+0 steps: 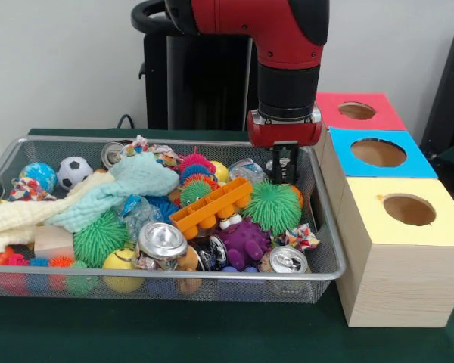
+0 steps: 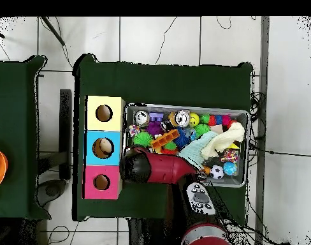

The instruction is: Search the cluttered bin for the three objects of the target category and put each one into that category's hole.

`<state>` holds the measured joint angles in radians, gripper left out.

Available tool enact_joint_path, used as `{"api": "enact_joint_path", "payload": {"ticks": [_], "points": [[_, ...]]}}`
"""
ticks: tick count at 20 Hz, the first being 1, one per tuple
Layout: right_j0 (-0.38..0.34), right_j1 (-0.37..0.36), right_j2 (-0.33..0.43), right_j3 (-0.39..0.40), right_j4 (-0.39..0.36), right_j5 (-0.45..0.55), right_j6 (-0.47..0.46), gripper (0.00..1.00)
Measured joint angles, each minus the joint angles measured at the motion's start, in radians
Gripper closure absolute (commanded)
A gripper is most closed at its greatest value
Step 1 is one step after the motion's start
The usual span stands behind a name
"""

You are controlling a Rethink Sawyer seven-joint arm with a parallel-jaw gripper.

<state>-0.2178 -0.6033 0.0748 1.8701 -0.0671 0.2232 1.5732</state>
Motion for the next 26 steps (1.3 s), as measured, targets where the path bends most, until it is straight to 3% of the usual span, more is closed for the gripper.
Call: {"api": "enact_joint_path", "payload": {"ticks": [26], "points": [[0.023,-0.051,-0.039,0.000,-0.060,0.000,0.000,0.00]]}}
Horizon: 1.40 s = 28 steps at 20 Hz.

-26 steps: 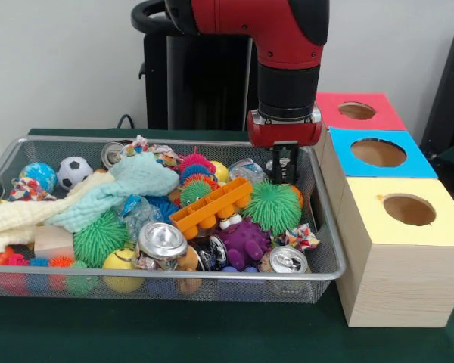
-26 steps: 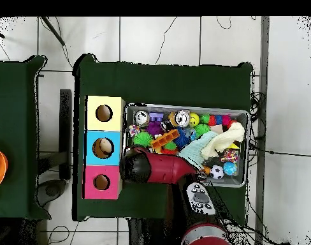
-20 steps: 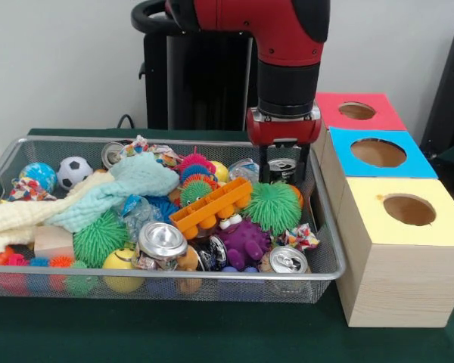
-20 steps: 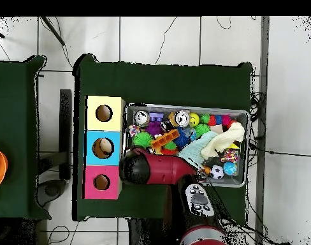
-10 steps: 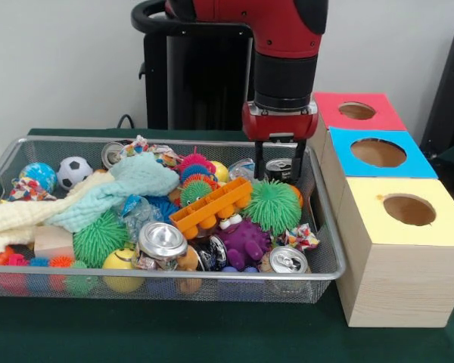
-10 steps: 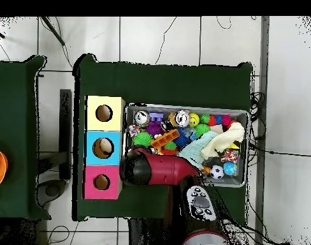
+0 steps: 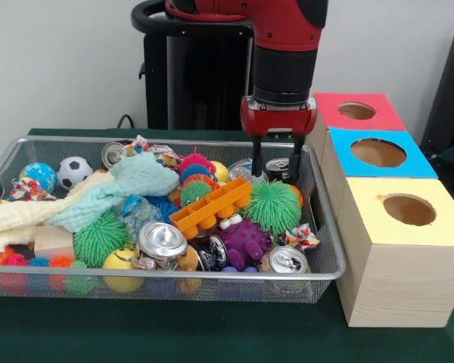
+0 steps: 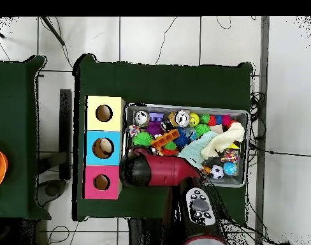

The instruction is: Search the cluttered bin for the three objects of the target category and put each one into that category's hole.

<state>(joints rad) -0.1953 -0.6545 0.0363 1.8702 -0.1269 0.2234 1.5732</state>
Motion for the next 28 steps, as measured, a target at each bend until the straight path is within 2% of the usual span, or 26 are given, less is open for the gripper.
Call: {"api": "enact_joint_path", "payload": {"ticks": [6,16,20,28], "points": [[-0.014,0.000,-0.001,0.001,-0.044,0.000,0.000,0.00],[-0.107,0.008,-0.006,0.025,-0.149,0.000,0.000,0.00],[-0.105,0.016,-0.023,0.025,-0.157,0.000,0.000,0.00],[-0.030,0.044,-0.087,0.027,-0.156,-0.016,0.000,0.00]]}}
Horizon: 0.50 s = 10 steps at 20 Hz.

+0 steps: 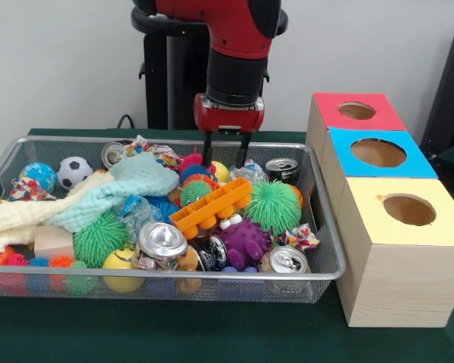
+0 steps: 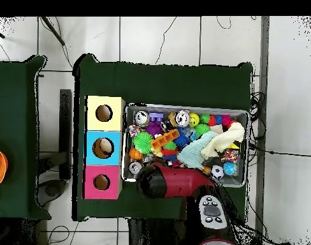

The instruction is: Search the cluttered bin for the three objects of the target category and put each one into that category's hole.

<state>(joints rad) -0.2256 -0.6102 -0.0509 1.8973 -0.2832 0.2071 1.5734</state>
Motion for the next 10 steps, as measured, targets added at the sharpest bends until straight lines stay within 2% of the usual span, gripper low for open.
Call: {"api": "enact_joint_path", "payload": {"ticks": [4,10], "points": [[0.056,-0.002,-0.036,0.000,0.006,-0.007,0.000,0.00],[0.080,-0.008,-0.051,0.000,0.016,-0.007,0.000,0.00]]}}
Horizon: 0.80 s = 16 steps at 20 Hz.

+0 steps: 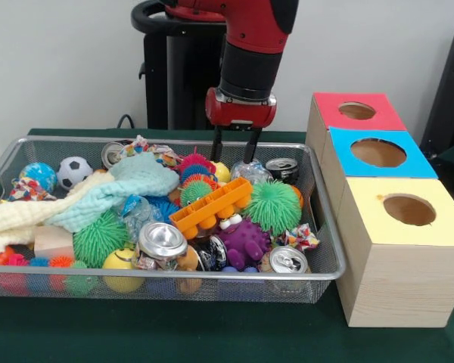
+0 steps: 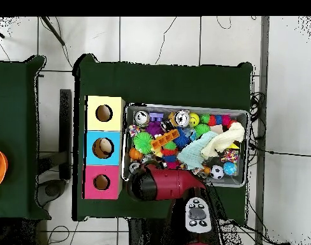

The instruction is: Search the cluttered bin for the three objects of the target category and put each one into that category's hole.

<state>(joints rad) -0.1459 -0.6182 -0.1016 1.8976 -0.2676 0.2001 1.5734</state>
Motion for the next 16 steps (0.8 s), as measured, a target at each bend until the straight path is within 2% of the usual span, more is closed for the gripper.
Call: {"api": "enact_joint_path", "payload": {"ticks": [16], "points": [[0.000,0.001,0.000,0.000,0.036,0.000,0.000,0.00]]}}
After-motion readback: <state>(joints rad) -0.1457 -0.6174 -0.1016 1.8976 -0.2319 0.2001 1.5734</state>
